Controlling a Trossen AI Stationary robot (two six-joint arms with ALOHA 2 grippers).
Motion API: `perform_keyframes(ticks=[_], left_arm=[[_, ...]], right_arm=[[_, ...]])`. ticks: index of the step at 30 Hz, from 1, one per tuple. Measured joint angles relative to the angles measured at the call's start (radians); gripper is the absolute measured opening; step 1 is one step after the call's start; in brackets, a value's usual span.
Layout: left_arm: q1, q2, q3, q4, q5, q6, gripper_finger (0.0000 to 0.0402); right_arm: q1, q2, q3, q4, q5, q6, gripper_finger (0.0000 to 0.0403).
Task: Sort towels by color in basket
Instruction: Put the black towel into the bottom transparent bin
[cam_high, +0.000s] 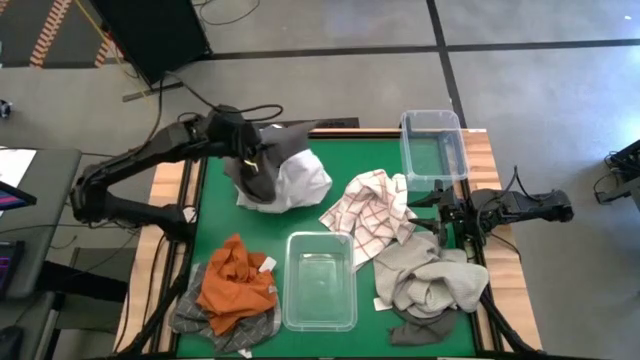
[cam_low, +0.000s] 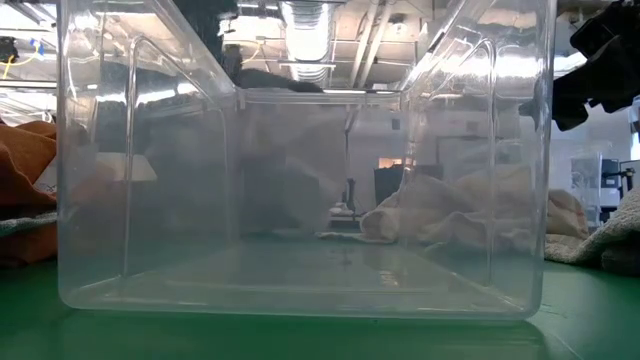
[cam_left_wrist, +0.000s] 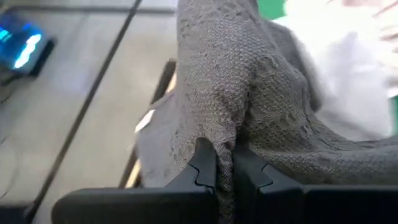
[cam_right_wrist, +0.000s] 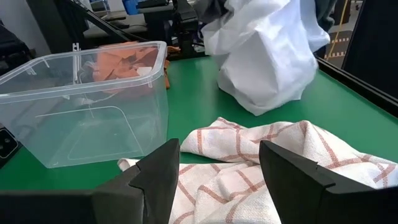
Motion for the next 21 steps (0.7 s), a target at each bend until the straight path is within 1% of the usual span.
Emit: perform_keyframes(ticks=[2,5,8,13,17,21], left_arm=[[0.016,0.002,0.0,-0.028,-0.045,0.0,0.0015],[0.034,0.012,0.0,-0.049,-0.053,-0.012,0.003],[0.039,0.028,0.0,-0.053,-0.051,-0.011,0.0036],[0.038,0.043,-0.001,-0.051,-0.05,0.014,0.001],[0.025,0.037,-0.001,-0.027,-0.054,0.024,0.0009],[0.009,-0.005,-0.001,0.035,-0.069,0.042,0.0009]], right_arm=[[0.0,0.0,0.0,0.0,0.0,0.0,0.0249],[0.0,0.0,0.0,0.0,0.0,0.0,0.0249],[0.0,0.0,0.0,0.0,0.0,0.0,0.0249],[0.0,0.0,0.0,0.0,0.0,0.0,0.0249],[0.0,0.0,0.0,0.0,0.0,0.0,0.0249],[0.0,0.0,0.0,0.0,0.0,0.0,0.0249]])
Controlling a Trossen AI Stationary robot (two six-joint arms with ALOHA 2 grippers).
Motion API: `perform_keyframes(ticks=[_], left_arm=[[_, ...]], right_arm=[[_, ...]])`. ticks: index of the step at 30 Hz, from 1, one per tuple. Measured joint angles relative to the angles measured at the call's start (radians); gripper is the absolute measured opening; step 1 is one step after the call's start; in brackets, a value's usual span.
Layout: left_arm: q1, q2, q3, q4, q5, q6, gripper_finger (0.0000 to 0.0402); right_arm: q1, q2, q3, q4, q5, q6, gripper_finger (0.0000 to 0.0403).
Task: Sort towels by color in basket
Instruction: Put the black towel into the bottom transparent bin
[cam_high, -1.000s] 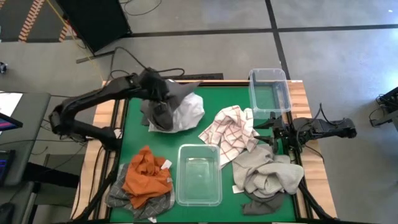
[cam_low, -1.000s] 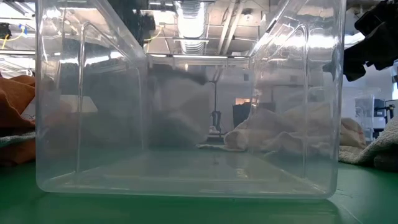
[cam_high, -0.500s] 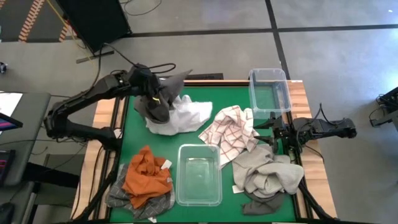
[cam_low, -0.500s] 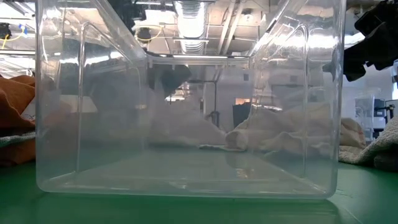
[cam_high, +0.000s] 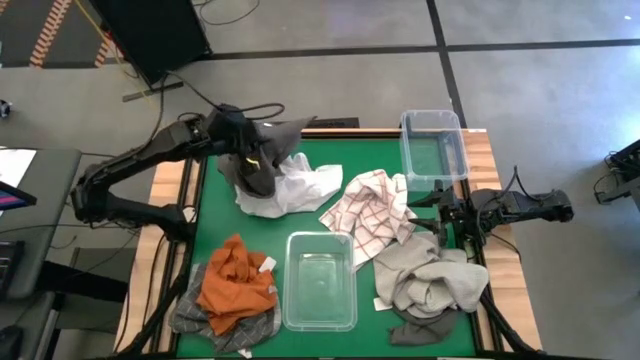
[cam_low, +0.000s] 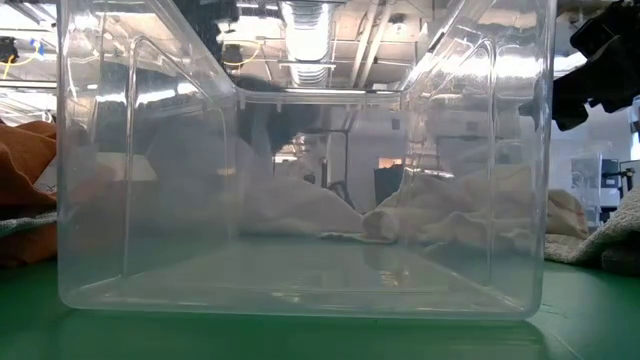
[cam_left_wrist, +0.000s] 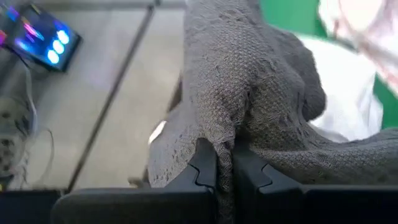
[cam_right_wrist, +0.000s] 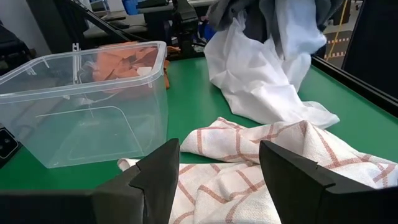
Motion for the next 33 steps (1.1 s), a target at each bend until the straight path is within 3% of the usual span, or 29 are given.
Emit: perform_keyframes(ticks=[11,23,29,33], left_arm=[[-0.003,-0.107,0.057,0.046,-0.007,-0.035,0.0043],[-0.006,-0.093,0.056,0.0,-0.006,-0.024,0.007],[-0.008,-0.066,0.042,-0.035,-0.006,0.002,0.0014],[-0.017,-0.074,0.042,0.014,-0.012,0.008,0.0008]], right_arm=[[0.0,0.0,0.0,-0.001,0.0,0.0,0.0249],[0.0,0.0,0.0,0.0,0.0,0.0,0.0249],[0.0,0.0,0.0,0.0,0.0,0.0,0.0249],[0.0,0.0,0.0,0.0,0.0,0.0,0.0249]])
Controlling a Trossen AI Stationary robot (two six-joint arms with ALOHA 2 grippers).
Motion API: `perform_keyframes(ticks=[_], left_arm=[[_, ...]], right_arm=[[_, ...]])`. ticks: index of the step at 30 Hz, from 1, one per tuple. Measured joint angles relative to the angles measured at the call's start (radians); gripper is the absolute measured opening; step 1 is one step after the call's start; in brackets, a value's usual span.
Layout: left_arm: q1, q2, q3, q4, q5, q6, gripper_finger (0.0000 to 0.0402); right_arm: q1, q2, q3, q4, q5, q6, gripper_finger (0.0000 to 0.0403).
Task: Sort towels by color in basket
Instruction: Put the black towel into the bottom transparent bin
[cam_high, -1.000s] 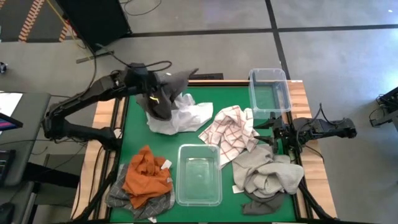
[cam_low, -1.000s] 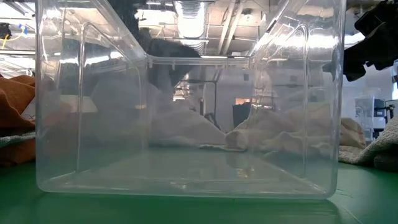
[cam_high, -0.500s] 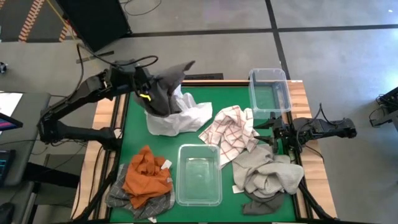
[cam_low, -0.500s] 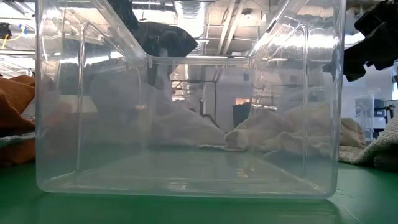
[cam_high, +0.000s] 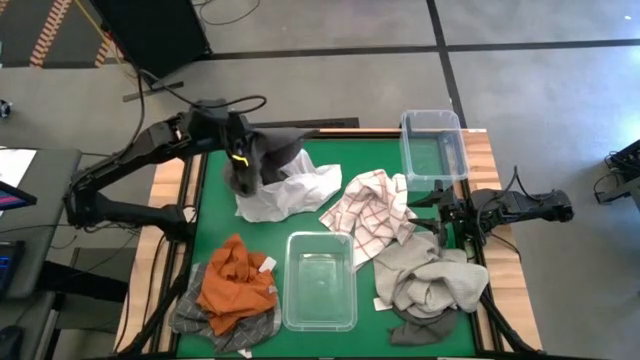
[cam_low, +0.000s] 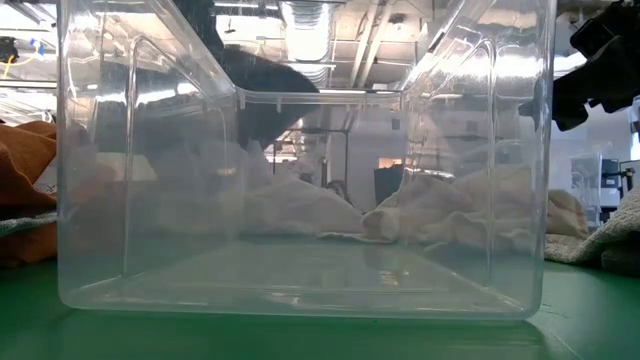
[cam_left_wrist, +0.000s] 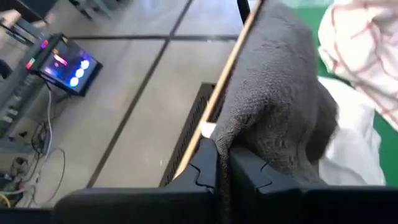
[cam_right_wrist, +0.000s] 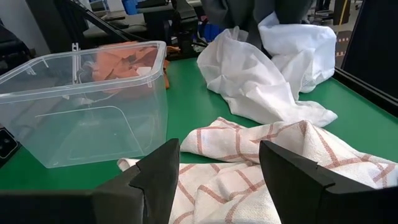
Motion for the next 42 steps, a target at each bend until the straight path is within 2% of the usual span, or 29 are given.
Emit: perform_keyframes(ticks=[4,8,16,21,27,31,42], left_arm=[[-0.031,-0.034,0.0,0.072,0.012,0.0,0.0005],[-0.101,-0.079,0.0,0.16,0.106,0.0,0.0005],[-0.324,-0.121,0.0,0.325,0.257,-0.036,0.0004],[-0.471,-0.088,0.0,0.389,0.275,-0.041,0.0004],[-0.618,-0.007,0.0,0.481,0.276,-0.019,0.0008],[-0.683,0.072,0.0,0.484,0.276,-0.018,0.001],[-0.788,0.402,0.0,0.463,0.275,-0.019,0.001]], right_arm=[[0.0,0.0,0.0,0.0,0.0,0.0,0.0249],[0.0,0.0,0.0,0.0,0.0,0.0,0.0249],[0.0,0.0,0.0,0.0,0.0,0.0,0.0249],[0.0,0.0,0.0,0.0,0.0,0.0,0.0249],[0.0,0.0,0.0,0.0,0.0,0.0,0.0249],[0.0,0.0,0.0,0.0,0.0,0.0,0.0249],[0.0,0.0,0.0,-0.003,0.0,0.0,0.0249]])
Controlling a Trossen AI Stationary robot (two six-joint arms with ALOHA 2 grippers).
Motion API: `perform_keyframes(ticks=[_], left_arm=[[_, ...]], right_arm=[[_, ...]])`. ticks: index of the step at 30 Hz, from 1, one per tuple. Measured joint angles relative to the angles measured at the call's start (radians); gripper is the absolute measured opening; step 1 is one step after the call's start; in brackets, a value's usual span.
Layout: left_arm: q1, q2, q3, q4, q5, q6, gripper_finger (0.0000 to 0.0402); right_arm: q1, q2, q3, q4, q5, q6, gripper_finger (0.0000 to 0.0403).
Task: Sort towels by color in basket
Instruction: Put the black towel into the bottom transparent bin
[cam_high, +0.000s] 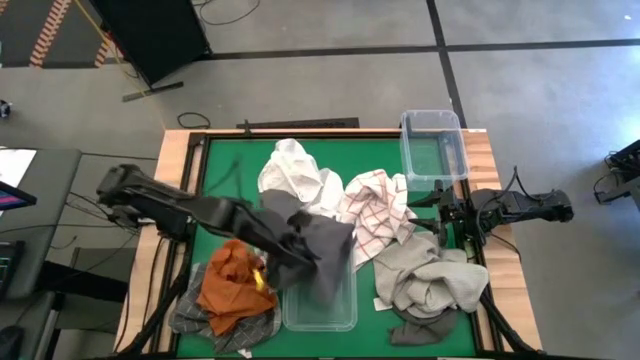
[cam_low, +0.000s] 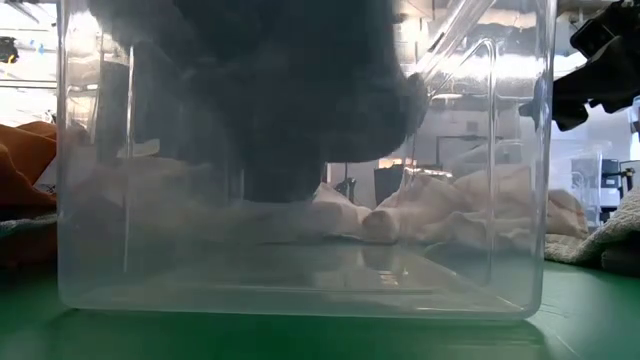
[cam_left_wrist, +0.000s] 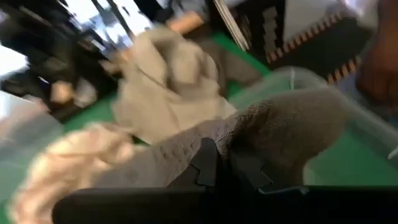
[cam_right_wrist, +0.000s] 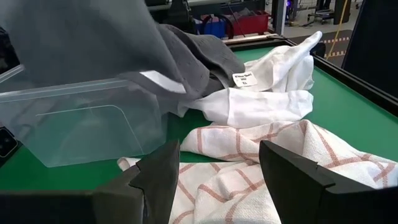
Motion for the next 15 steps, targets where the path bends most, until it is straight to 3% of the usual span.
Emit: perform_keyframes(ticks=[6,10,15], left_arm=[[-0.007,0.145,0.0,-0.061,-0.002,0.009,0.0042],[-0.007,0.189,0.0,-0.071,-0.003,0.019,0.0095],[-0.017,0.158,0.0,-0.058,-0.015,0.037,0.0179]], right_arm=[[0.0,0.0,0.0,-0.004,0.0,0.0,0.0249],[0.0,0.0,0.0,-0.008,0.0,0.0,0.0249],[0.0,0.0,0.0,-0.02,0.0,0.0,0.0249]])
